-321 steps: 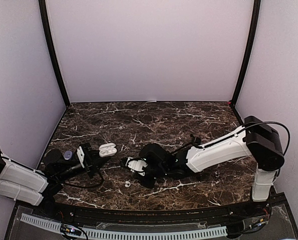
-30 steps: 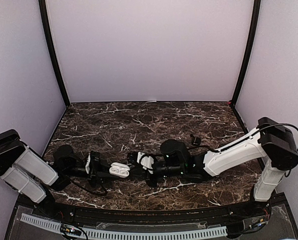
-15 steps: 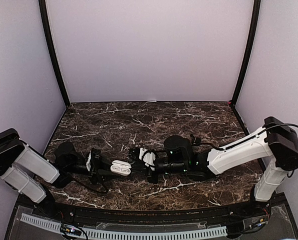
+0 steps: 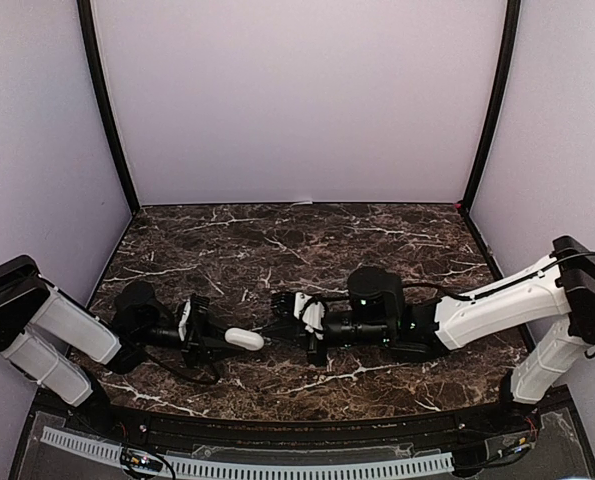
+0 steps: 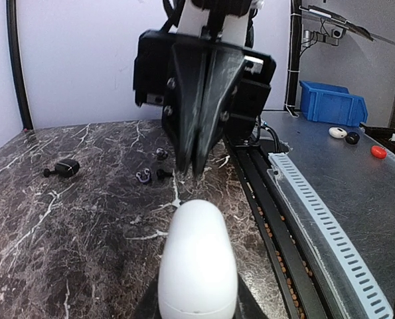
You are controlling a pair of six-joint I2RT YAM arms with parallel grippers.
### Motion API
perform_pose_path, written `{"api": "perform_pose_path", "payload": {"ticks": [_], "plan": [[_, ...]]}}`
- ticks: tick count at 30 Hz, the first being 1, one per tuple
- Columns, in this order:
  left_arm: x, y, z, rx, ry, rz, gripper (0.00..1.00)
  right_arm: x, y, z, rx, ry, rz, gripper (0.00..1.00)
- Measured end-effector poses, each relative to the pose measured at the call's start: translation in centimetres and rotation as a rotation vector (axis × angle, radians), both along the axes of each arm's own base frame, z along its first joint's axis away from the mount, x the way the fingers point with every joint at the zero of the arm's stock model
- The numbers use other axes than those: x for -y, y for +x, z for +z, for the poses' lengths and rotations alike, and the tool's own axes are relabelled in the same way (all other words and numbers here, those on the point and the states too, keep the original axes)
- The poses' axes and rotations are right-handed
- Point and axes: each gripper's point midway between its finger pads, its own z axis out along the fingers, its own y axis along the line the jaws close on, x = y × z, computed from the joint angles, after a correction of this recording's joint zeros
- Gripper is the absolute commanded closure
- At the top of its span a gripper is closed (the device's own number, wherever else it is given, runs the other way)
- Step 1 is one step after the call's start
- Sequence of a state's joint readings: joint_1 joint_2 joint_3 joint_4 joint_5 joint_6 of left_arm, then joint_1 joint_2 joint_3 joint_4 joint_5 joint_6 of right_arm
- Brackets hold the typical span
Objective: Insert the wireless bluetooth earbuds into the charging case
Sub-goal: Close the charging case with the earbuds, then place the charging case with the earbuds at the center of the board.
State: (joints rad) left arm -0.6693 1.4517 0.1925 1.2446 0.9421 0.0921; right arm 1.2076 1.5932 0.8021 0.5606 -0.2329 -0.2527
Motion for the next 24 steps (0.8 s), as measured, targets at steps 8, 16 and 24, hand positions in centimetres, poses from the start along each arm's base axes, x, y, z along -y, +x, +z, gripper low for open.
{"api": "perform_pose_path", "payload": {"ticks": [8, 16, 24], "plan": [[0.0, 0.1, -0.6, -0.024, 0.018, 0.009, 1.00, 0.7, -0.3, 2.5, 0.030, 0.079, 0.000, 0.95], [0.0, 0.2, -0.6, -0.030, 0.022, 0.012, 1.00, 2.6, -0.6, 3.3, 0.012, 0.100, -0.033, 0.85], [0.2, 1.0, -1.3, -0.082, 0.042, 0.053, 1.00, 5.4, 1.4, 2.4, 0.012, 0.107, -0.199, 0.65]]}}
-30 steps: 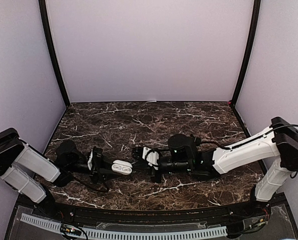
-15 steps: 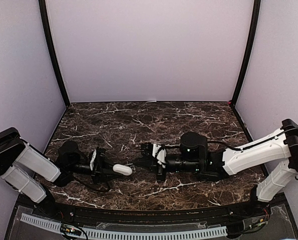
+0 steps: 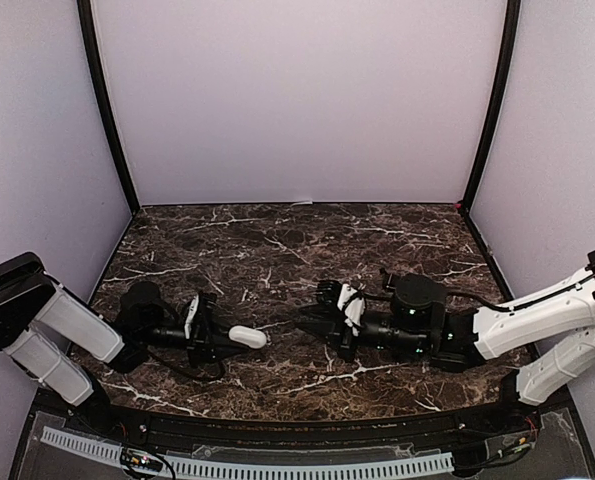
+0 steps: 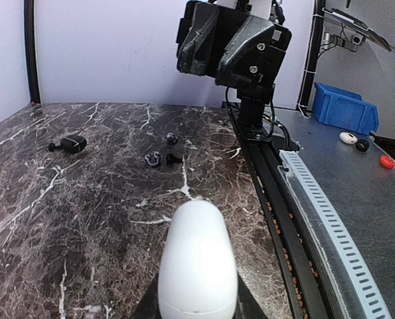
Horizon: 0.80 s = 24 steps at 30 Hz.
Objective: Insert the wireless bluetooth earbuds into the charging case
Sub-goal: Place the charging case with the earbuds at the center of the board.
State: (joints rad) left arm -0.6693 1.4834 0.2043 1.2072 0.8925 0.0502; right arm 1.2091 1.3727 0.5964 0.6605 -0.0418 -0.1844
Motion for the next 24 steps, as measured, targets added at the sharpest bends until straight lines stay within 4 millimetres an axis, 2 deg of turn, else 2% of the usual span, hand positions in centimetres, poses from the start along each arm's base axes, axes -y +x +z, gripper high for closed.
{"api": "perform_pose_path", "payload": {"ticks": [2, 4, 6, 9, 12, 15, 18, 20, 24], "plan": [[0.2, 0.7, -0.3, -0.028, 0.015, 0.024, 1.00, 1.3, 0.5, -0.1, 0.010, 0.009, -0.053, 0.52], [0.5, 1.5, -0.3, -0.057, 0.026, 0.052, 1.00, 2.3, 1.1, 0.2, 0.031, 0.022, -0.107, 0.46], [0.8, 2.6, -0.1, -0.080, 0.026, 0.093, 1.00, 2.9, 2.1, 0.7, 0.056, 0.034, -0.164, 0.36], [1.1, 3.9, -0.1, -0.138, 0.025, 0.147, 1.00, 3.8, 4.0, 1.4, 0.088, 0.055, -0.271, 0.06], [1.4, 5.3, -0.7, -0.227, 0.042, 0.208, 1.00, 5.5, 6.8, 1.7, 0.077, 0.087, -0.399, 0.04], [1.9, 6.9, -1.1, -0.315, 0.067, 0.265, 1.00, 8.2, 10.8, 1.9, 0.020, 0.125, -0.522, 0.04], [2.3, 8.3, -1.2, -0.386, 0.080, 0.315, 1.00, 10.3, 13.5, 2.1, -0.028, 0.151, -0.606, 0.04], [2.4, 8.9, -1.3, -0.432, 0.091, 0.346, 1.00, 11.1, 14.5, 2.3, -0.049, 0.168, -0.642, 0.04], [2.6, 10.1, -2.3, -0.527, 0.134, 0.404, 1.00, 11.6, 15.2, 1.7, -0.085, 0.180, -0.686, 0.04]]}}
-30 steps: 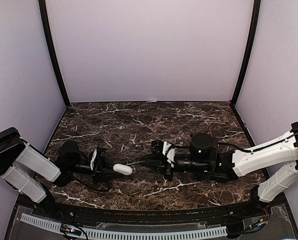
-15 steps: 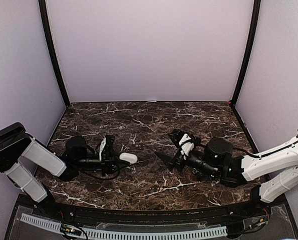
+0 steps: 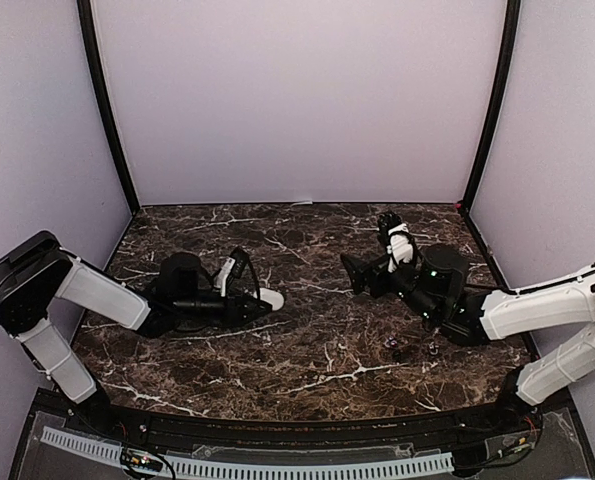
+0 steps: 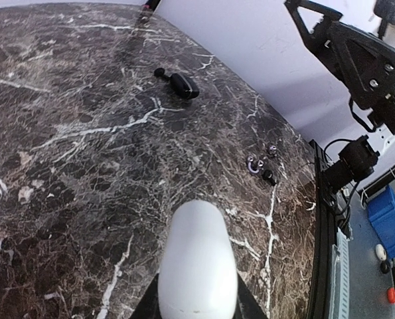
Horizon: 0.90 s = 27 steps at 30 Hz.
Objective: Insert the wireless bluetooth earbuds into the charging case
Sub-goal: Place the charging case with the earbuds at the center of the board.
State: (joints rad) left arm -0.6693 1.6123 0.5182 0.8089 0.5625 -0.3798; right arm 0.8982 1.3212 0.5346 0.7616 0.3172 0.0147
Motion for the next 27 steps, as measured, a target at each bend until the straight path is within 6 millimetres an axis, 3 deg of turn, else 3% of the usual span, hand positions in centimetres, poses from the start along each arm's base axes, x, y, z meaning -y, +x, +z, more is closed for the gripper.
{"api": "perform_pose_path", "payload": {"ticks": [11, 20, 27], "plan": [[1.4, 3.5, -3.2, -0.249, 0.085, 0.100, 1.00, 2.4, 0.1, -5.6, -0.062, -0.044, -0.099, 0.07], [1.4, 7.5, -4.9, -0.423, 0.086, 0.195, 0.97, 2.5, 0.3, -4.6, -0.027, -0.012, -0.112, 0.08], [-1.4, 11.1, -7.0, -0.552, 0.088, 0.300, 0.93, 2.4, 0.4, -5.2, -0.032, -0.025, -0.113, 0.08]]}}
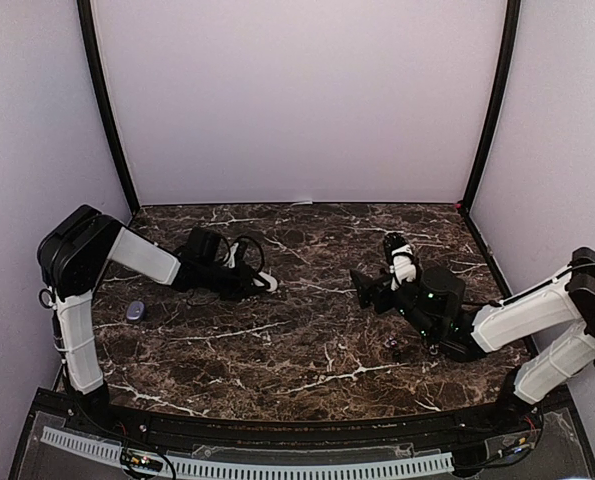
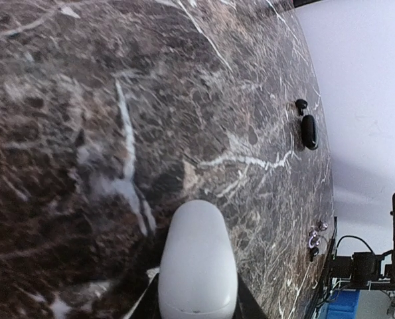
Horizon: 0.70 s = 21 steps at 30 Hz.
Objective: Insert the wireless bluetooth earbuds into the charging case
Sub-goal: Place the charging case with the earbuds at the center of the board.
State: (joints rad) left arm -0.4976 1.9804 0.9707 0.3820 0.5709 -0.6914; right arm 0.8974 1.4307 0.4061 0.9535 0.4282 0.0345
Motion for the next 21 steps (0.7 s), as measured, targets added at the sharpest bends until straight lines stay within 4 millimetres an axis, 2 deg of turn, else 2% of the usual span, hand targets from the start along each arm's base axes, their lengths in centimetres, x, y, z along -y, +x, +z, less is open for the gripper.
{"api": "perform_pose_path", "payload": {"ticks": [5, 9, 16, 21], "plan": [[-1.3, 2.1, 0.0, -0.047, -0.035, 0.035, 0.90, -0.1, 0.1, -0.7, -0.010, -0.018, 0.001, 0.08], [-1.6, 2.8, -0.1, -0.081, -0.071, 0.027, 0.84, -0.1, 0.1, -0.9, -0.013, -0.027, 0.002, 0.08], [-2.2, 2.8, -0.3, -0.121, -0.099, 0.019, 0.50, -0.1, 0.1, -0.9, -0.008, -0.036, 0.003, 0.08], [-2.0, 2.6, 0.5, -0.122, -0.133, -0.010, 0.23, -0.1, 0.1, -0.9, -0.005, -0.040, 0.003, 0.08]]}}
